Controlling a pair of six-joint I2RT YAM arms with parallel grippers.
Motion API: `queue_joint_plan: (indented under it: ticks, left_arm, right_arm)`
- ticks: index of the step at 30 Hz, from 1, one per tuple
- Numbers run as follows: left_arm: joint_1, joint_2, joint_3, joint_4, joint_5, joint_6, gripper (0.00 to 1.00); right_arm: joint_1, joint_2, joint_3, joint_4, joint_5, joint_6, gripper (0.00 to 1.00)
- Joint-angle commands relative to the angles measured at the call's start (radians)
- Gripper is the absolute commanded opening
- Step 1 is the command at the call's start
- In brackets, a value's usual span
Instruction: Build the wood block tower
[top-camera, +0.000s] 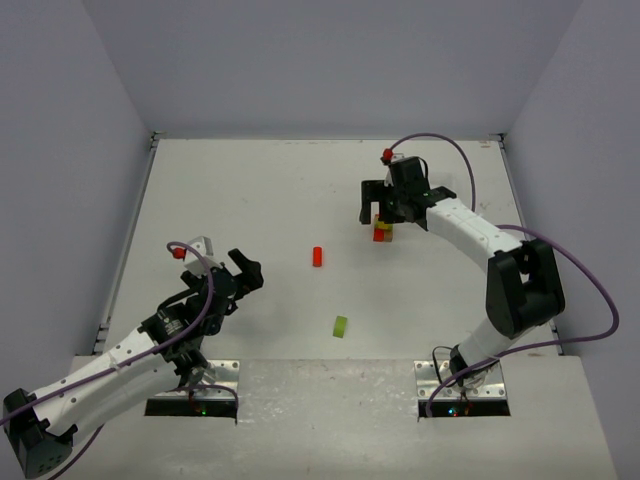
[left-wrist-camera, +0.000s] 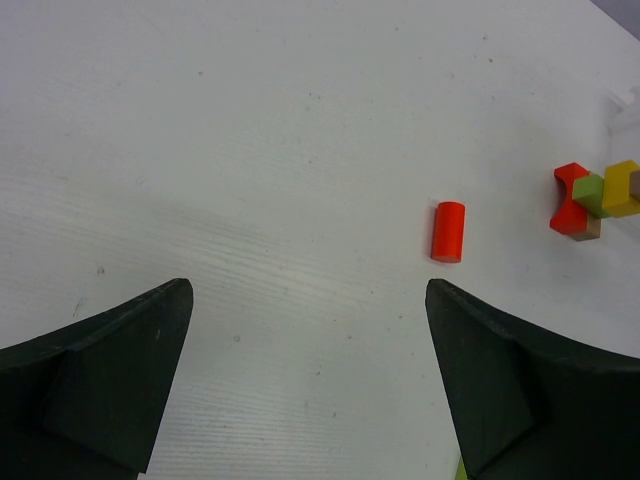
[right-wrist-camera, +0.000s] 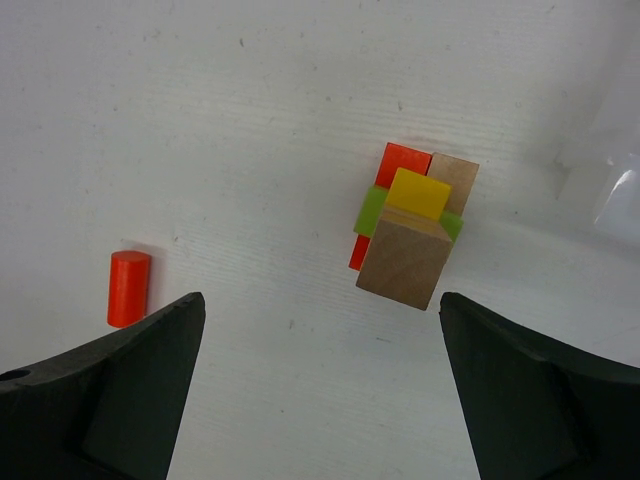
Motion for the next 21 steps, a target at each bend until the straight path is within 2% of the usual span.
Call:
queue_joint_plan:
  ticks: [1,9,13,16,21]
  left_arm:
    - [0.007,-0.002,0.003,0.032,-0.003,0.003,1.0]
    - [0.008,0.005,0.006,0.053,0.057,0.032,1.0]
    - [0.007,0.044,-0.023,0.147,0.127,0.09,1.0]
    - [0.007,0.123,-0.018,0.241,0.197,0.154,1.0]
    - [0.007,0.345,0.045,0.447,0.301,0.255,1.0]
  right_arm:
    - [-0.003,-0.097,-0.024,-0.004,0.059,-0.003,0.99]
    - [-0.001,-0.365,-0.287,-0.023,0.082,0.065,0.99]
    - [-0.002,-0.57,-0.546,-0.008,0.09,0.128,0.99]
    - [-0.002,-0.735,-0.644,-0.001,0.099,0.174,0.99]
    - [-0.002,-0.95,-0.765,0.007,0.153,0.228,0.99]
